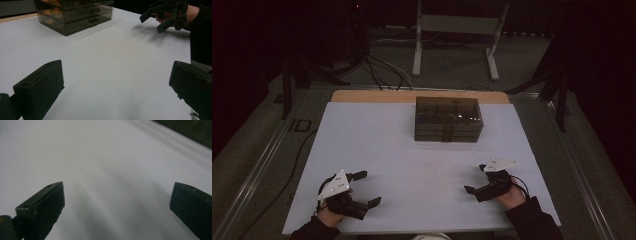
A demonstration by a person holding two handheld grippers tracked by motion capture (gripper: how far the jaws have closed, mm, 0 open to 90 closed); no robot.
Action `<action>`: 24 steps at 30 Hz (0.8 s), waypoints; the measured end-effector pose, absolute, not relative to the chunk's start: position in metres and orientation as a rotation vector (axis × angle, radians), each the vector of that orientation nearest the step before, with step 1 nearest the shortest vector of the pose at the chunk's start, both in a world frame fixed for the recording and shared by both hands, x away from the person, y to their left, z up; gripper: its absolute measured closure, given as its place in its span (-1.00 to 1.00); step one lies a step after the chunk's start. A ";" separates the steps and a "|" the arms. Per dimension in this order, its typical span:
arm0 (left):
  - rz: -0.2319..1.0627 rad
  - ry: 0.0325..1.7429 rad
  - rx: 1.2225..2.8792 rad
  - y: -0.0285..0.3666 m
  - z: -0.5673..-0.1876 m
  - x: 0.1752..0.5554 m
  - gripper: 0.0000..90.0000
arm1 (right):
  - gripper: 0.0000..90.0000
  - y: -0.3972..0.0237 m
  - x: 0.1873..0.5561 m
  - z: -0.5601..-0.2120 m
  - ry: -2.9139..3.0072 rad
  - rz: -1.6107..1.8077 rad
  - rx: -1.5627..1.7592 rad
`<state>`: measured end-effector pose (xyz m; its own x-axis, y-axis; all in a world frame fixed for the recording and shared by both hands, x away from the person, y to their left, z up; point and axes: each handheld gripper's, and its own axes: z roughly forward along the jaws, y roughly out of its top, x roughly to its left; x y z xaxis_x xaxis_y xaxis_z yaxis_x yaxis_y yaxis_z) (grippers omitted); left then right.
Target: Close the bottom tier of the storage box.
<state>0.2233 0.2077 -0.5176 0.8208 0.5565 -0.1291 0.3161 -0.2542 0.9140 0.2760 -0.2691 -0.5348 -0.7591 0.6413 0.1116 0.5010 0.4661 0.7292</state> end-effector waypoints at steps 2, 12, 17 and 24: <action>0.265 0.662 1.862 0.208 -0.518 0.223 -0.98 | -1.00 -0.273 0.273 -0.536 2.525 1.162 1.002; 0.267 0.668 1.863 0.208 -0.518 0.224 -0.98 | -1.00 -0.292 0.261 -0.540 2.502 1.136 1.048; 0.267 0.666 1.864 0.208 -0.518 0.224 -0.98 | -1.00 -0.303 0.256 -0.541 2.484 1.120 1.067; 0.265 0.665 1.865 0.208 -0.518 0.224 -0.98 | -1.00 -0.317 0.249 -0.546 2.466 1.096 1.122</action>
<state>0.2235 0.2082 -0.5179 0.8186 0.5600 -0.1279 0.3184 -0.2570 0.9125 0.2493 -0.3169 -0.5459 -0.6847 0.7218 0.1012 0.5586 0.4304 0.7090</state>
